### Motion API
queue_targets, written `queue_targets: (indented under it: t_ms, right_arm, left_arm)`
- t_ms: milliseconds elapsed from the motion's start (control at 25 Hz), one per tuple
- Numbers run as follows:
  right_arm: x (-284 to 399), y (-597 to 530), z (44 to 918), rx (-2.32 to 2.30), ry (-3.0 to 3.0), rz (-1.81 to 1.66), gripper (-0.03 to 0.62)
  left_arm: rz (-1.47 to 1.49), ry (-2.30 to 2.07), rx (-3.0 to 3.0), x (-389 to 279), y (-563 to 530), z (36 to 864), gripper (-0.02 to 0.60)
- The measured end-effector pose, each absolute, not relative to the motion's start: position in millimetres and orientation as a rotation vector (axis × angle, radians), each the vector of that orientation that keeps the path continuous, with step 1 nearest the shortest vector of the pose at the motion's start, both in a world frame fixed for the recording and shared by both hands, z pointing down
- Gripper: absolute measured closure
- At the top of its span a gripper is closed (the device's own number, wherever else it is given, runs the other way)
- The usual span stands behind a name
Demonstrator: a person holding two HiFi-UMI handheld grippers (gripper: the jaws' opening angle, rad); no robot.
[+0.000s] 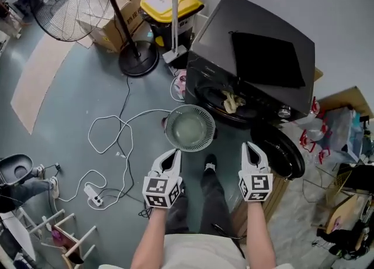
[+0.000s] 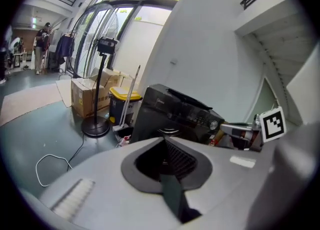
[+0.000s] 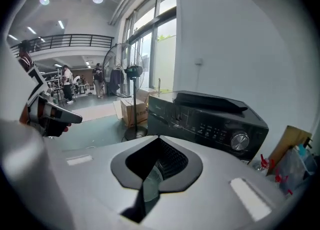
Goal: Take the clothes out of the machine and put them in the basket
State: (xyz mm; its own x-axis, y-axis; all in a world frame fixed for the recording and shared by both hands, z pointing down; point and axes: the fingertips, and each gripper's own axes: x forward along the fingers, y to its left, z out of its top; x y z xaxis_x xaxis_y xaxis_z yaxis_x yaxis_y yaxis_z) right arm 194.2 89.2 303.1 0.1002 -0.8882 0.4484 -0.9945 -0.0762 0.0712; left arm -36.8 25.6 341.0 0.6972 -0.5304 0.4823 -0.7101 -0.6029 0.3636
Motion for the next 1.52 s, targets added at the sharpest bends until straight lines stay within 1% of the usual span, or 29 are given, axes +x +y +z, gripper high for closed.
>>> queue_targets:
  t_ms: [160, 320, 480, 680, 880, 1120, 1200, 1240, 1320, 1400, 1480, 1520]
  right_arm:
    - [223.9, 53.7, 360.6, 1.945, -1.868, 0.492, 0.594]
    - [239.9, 20.2, 439.7, 1.795, -1.895, 0.587, 0.594]
    - [263.2, -4.8, 506.3, 1.616, -1.828, 0.512, 0.592]
    - [303.5, -18.1, 568.3, 1.576, -1.696, 0.486, 0.592]
    - [329.5, -44.3, 628.2, 1.523, -1.626, 0.486, 0.592]
    - [345.5, -64.8, 678.3, 1.459, -1.556, 0.435, 0.588]
    - [343.1, -70.1, 695.3, 1.428, -1.551, 0.428, 0.545]
    - [340.7, -72.7, 704.4, 1.404, -1.552, 0.419, 0.503]
    - [337.4, -78.4, 724.3, 1.343, -1.554, 0.396, 0.464]
    - [343.7, -81.3, 747.1, 1.287, -1.531, 0.397, 0.358]
    - [356.3, -81.0, 771.2, 1.238, -1.49, 0.419, 0.286]
    - [360.0, -81.6, 782.2, 1.208, -1.476, 0.42, 0.261]
  left_arm:
    - [0.456, -0.958, 2.334, -11.3, 19.7, 386.3, 0.525]
    - [0.462, -0.9, 2.33, 21.9, 11.8, 431.9, 0.525]
    - [0.503, -0.85, 2.361, 52.4, 4.2, 477.9, 0.525]
    - [0.537, -0.827, 2.36, 75.3, 5.3, 522.5, 0.525]
    - [0.584, -0.753, 2.423, 118.7, -3.8, 562.7, 0.525]
    - [0.499, -0.773, 2.403, 142.8, -16.8, 592.0, 0.525]
    - [0.484, -0.774, 2.396, 141.8, -17.5, 604.1, 0.525]
    - [0.481, -0.782, 2.384, 139.5, -17.5, 610.9, 0.525]
    - [0.472, -0.806, 2.352, 133.8, -18.3, 623.6, 0.525]
    - [0.457, -0.819, 2.334, 131.4, -20.0, 632.3, 0.525]
    - [0.456, -0.817, 2.32, 130.2, -18.0, 641.0, 0.525]
    - [0.462, -0.817, 2.309, 128.0, -15.5, 646.3, 0.525]
